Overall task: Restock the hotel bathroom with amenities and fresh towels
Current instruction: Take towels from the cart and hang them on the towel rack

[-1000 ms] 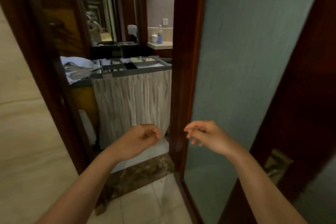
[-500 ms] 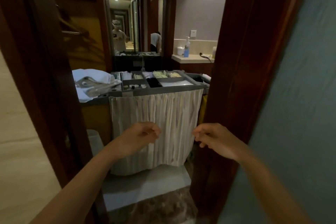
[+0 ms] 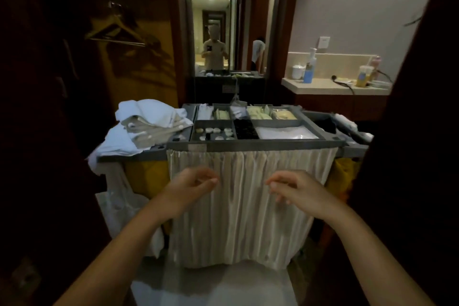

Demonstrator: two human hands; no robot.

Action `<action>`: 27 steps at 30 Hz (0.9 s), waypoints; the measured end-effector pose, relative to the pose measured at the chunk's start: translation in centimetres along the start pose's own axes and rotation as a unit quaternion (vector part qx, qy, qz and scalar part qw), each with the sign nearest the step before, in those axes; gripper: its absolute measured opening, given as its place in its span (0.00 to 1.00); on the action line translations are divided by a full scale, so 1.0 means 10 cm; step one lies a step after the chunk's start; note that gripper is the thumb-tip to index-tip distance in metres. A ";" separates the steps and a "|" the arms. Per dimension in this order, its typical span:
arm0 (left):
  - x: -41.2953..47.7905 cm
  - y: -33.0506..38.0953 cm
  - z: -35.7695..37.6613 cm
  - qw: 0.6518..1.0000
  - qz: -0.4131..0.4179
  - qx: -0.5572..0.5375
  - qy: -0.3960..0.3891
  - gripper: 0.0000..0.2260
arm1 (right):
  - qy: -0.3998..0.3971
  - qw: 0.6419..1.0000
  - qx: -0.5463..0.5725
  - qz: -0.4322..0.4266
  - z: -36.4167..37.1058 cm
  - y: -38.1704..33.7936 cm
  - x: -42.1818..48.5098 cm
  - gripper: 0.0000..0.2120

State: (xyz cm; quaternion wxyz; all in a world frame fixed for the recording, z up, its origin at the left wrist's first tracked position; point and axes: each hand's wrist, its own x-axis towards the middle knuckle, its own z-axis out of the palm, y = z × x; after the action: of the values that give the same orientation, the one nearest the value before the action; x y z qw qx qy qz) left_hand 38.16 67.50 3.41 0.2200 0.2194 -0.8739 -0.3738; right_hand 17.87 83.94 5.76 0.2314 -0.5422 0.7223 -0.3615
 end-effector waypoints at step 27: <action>2.52 -2.34 -1.57 0.955 -0.200 0.043 0.216 0.12 | -0.113 0.992 -0.023 -0.050 0.74 0.10 4.59 0.06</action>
State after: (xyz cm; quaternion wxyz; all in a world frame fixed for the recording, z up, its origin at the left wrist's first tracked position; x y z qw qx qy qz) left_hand 31.59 30.30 1.19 0.3145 0.4743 -0.7593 -0.3156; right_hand 8.62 38.46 2.97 0.2808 -0.6206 0.6713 -0.2921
